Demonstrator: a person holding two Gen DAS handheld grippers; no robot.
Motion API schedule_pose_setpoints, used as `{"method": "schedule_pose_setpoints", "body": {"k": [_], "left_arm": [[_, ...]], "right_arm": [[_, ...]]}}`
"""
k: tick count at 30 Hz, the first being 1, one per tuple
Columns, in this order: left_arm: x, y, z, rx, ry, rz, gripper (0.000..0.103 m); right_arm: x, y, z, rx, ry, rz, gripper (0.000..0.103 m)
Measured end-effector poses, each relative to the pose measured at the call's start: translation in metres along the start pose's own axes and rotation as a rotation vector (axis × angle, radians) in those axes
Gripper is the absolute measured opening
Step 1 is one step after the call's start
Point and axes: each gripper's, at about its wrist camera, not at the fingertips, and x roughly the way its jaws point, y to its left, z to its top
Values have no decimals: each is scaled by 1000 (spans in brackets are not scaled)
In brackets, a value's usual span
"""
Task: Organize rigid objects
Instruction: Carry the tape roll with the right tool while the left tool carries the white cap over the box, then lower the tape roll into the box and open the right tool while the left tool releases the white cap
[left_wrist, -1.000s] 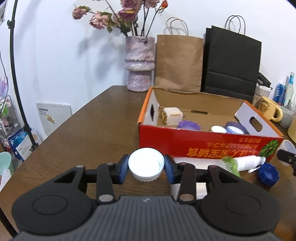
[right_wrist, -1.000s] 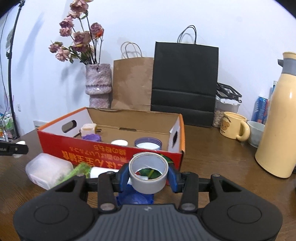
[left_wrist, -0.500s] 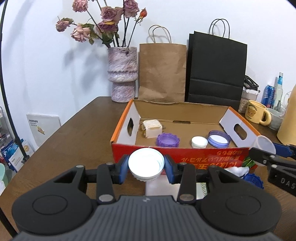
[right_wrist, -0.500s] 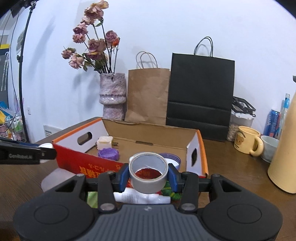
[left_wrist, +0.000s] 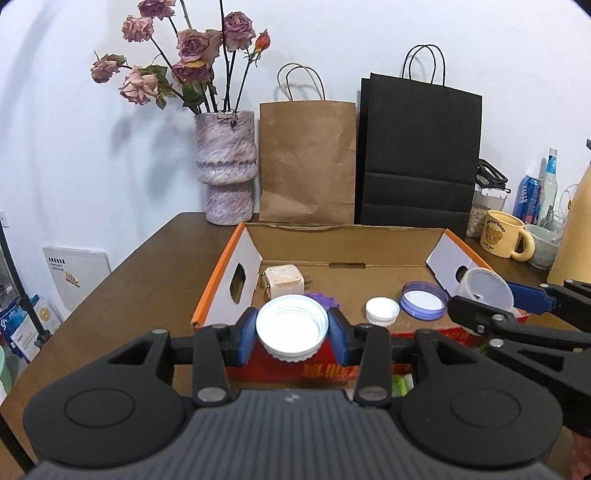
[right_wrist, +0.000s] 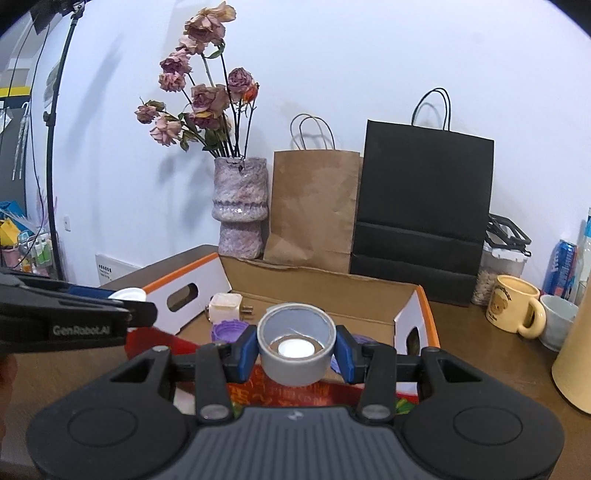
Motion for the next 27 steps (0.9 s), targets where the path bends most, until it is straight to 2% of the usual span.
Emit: {"method": "schedule_pose_setpoints", "body": {"k": [11,27], "left_arm": [[23,-11,15,22,-13,-3,41],[63,-17,38,-14,-31,6,41]], "right_arm": [[27,1,10,-21,-6,0,43],[69,-18,24,4,-6,-15,43]]}}
